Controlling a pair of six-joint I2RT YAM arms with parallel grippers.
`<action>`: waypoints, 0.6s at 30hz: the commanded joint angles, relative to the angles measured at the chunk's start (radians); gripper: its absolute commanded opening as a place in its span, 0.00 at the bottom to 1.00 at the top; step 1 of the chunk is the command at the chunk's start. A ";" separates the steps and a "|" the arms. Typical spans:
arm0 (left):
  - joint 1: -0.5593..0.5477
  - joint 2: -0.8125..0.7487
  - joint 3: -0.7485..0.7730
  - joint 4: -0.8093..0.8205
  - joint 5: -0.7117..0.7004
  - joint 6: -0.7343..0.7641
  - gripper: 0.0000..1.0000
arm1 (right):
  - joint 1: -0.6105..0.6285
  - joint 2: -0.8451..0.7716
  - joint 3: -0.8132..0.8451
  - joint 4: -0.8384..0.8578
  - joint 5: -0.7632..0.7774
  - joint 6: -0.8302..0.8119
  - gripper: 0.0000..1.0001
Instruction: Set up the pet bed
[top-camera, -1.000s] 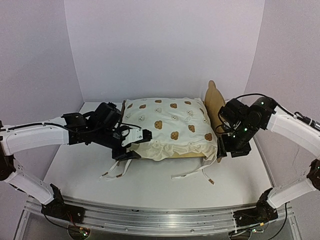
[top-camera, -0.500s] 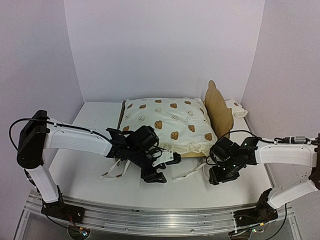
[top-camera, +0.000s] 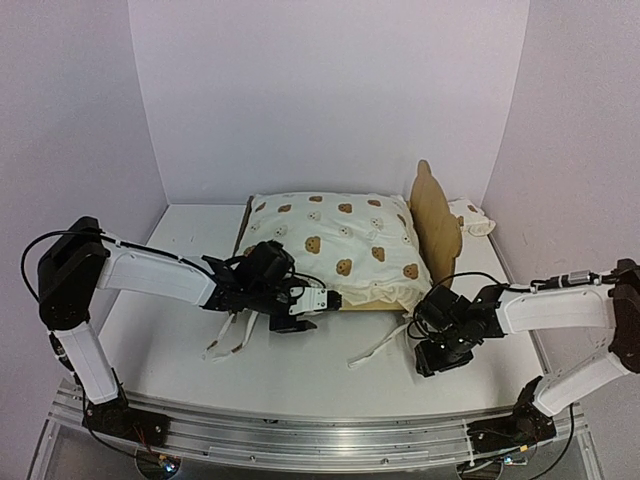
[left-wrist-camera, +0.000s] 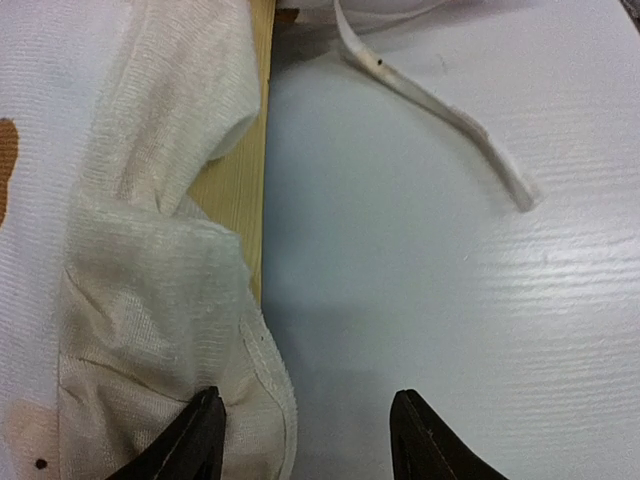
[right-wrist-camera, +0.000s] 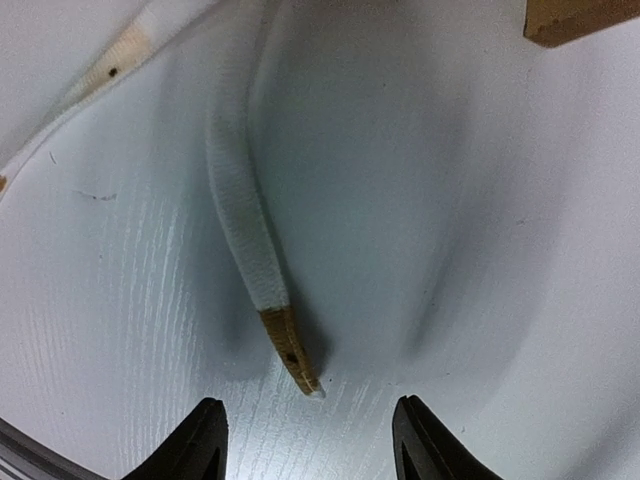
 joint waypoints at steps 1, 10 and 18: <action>0.094 -0.018 -0.041 0.114 -0.077 0.173 0.57 | -0.004 0.020 0.016 0.021 -0.053 -0.026 0.57; 0.173 -0.065 -0.062 0.062 -0.023 0.248 0.57 | 0.001 0.022 0.027 0.052 -0.077 -0.090 0.56; -0.100 -0.109 -0.031 -0.146 0.134 -0.058 0.61 | -0.024 -0.022 0.005 0.187 -0.006 -0.195 0.56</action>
